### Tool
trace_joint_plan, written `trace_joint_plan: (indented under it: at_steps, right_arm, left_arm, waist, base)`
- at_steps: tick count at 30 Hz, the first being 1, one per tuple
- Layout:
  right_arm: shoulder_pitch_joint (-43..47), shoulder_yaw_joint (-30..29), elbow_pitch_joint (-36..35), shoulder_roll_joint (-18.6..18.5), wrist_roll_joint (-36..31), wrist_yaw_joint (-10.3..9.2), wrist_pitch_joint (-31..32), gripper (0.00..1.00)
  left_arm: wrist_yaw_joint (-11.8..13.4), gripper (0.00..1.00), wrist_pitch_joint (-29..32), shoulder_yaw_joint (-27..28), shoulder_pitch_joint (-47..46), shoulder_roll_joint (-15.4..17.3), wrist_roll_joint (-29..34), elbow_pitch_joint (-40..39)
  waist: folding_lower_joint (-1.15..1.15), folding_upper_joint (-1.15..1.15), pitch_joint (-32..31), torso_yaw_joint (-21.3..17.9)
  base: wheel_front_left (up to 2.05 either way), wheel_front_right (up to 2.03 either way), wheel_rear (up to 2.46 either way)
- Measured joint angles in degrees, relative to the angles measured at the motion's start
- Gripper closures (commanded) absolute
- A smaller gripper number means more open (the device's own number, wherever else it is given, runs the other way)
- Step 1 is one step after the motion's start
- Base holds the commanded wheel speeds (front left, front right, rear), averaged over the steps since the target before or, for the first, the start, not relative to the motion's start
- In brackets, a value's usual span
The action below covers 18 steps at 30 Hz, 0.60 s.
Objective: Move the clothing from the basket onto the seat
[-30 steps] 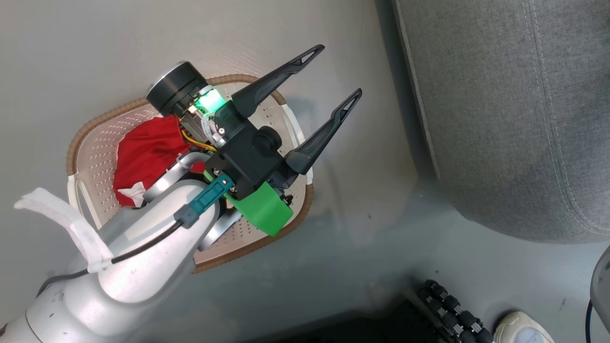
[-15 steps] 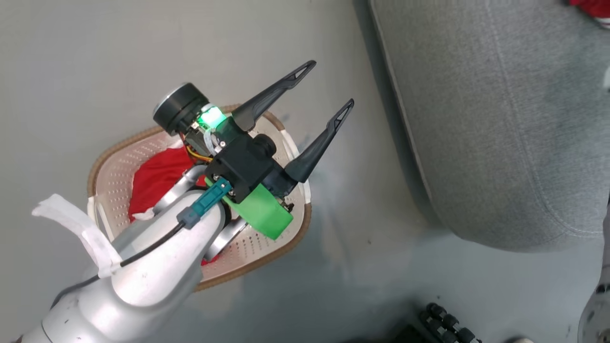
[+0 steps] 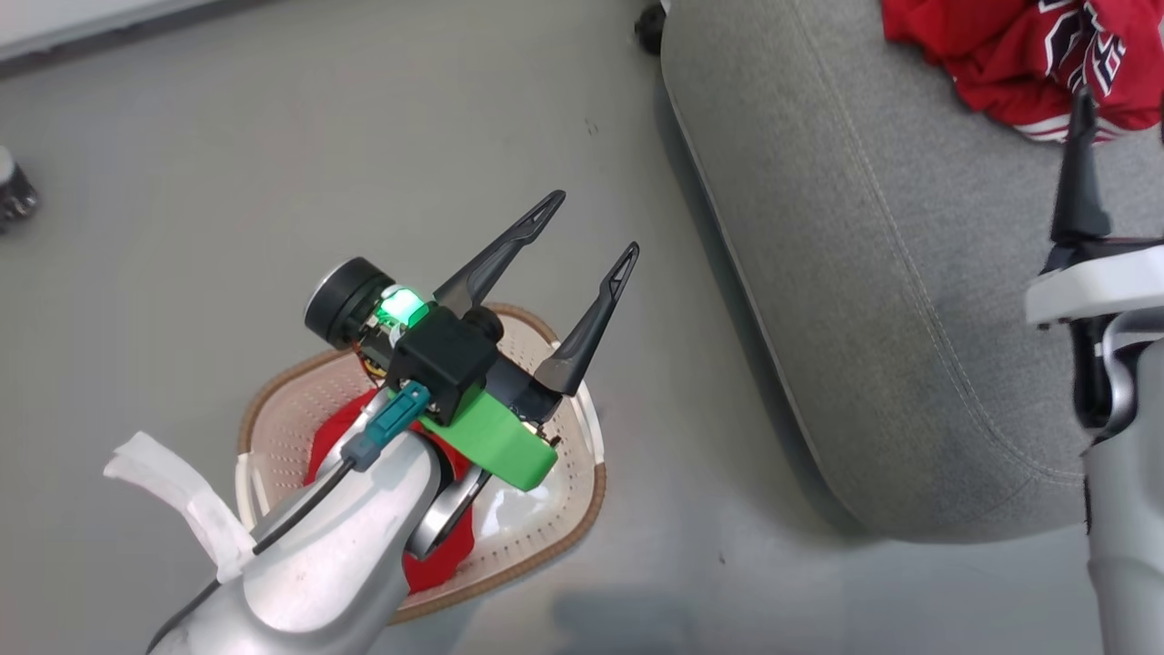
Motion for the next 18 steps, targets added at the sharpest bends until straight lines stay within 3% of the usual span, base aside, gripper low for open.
trace_joint_plan:
  at_steps: [9, 18]
  right_arm:
    - [4.5, 7.1, -2.6, 2.5, 2.3, 0.00, 0.0, 0.00]
    - [8.5, 13.1, -4.6, 4.0, 2.6, 0.00, 0.0, 0.00]
  left_arm:
    - [1.2, 0.00, -0.1, 5.9, 5.8, -1.1, -0.5, 0.1]
    - [2.5, 0.00, -0.1, 16.2, 12.8, -0.9, -0.5, 1.1]
  waist:
    - [0.00, 0.00, -6.6, 3.6]
    - [0.00, 0.00, -11.2, 9.4]
  base:
    - [0.00, 0.00, 0.00]
    - [0.00, 0.00, 0.00]
